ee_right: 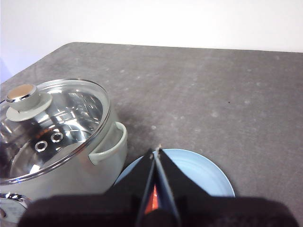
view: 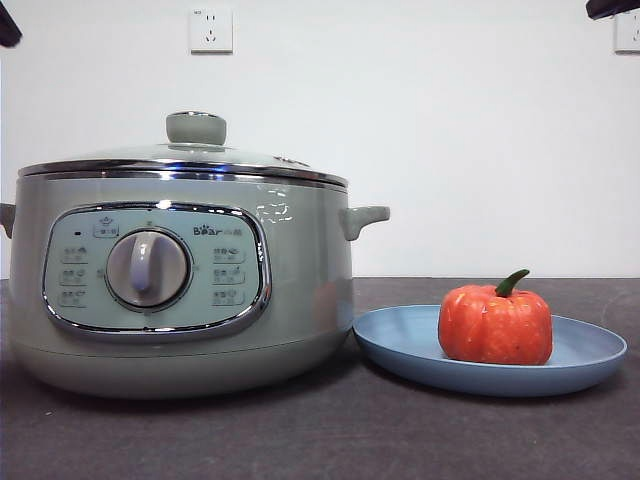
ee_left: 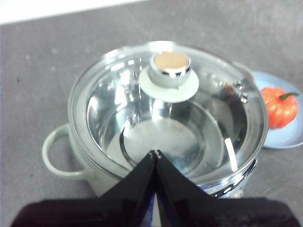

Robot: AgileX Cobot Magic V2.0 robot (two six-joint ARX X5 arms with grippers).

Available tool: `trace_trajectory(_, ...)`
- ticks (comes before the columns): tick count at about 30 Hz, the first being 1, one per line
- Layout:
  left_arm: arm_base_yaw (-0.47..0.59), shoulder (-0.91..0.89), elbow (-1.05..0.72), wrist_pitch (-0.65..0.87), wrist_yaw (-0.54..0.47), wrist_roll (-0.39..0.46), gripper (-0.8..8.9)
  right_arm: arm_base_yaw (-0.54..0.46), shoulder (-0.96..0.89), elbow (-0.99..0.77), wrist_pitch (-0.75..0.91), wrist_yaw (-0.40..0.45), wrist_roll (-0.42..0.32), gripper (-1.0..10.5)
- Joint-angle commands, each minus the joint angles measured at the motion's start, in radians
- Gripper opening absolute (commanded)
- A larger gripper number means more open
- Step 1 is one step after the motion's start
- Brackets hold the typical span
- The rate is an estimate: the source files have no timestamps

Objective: Take the pumpkin out from the steamer,put the pumpkin in the blue plate,close the lid

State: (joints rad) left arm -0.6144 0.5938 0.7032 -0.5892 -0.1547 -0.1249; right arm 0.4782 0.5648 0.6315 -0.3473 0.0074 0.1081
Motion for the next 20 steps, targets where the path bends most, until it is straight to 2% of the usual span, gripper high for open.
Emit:
trace_trajectory(1,-0.002,0.007,-0.001,0.008,-0.001,-0.01,-0.03,0.001,-0.003,-0.008,0.0,0.003,0.014,-0.2)
trace_trajectory(9,0.0,-0.008,-0.001,0.005,0.0,-0.008,-0.03,0.001,-0.002,-0.008,-0.002,0.0,0.014,-0.2)
trace_trajectory(11,0.03,-0.072,-0.002,-0.013,0.0,0.058,-0.03,0.001,-0.003,-0.008,-0.002,0.0,0.014,-0.2)
trace_trajectory(13,0.08,-0.139,-0.002,-0.017,0.029,0.078,-0.03,0.001,-0.005,-0.008,-0.001,0.0,0.014,-0.2)
trace_trajectory(20,0.372,-0.376,-0.048,0.032,0.048,0.097,-0.03,0.001,-0.004,-0.008,-0.005,0.0,0.014,-0.2)
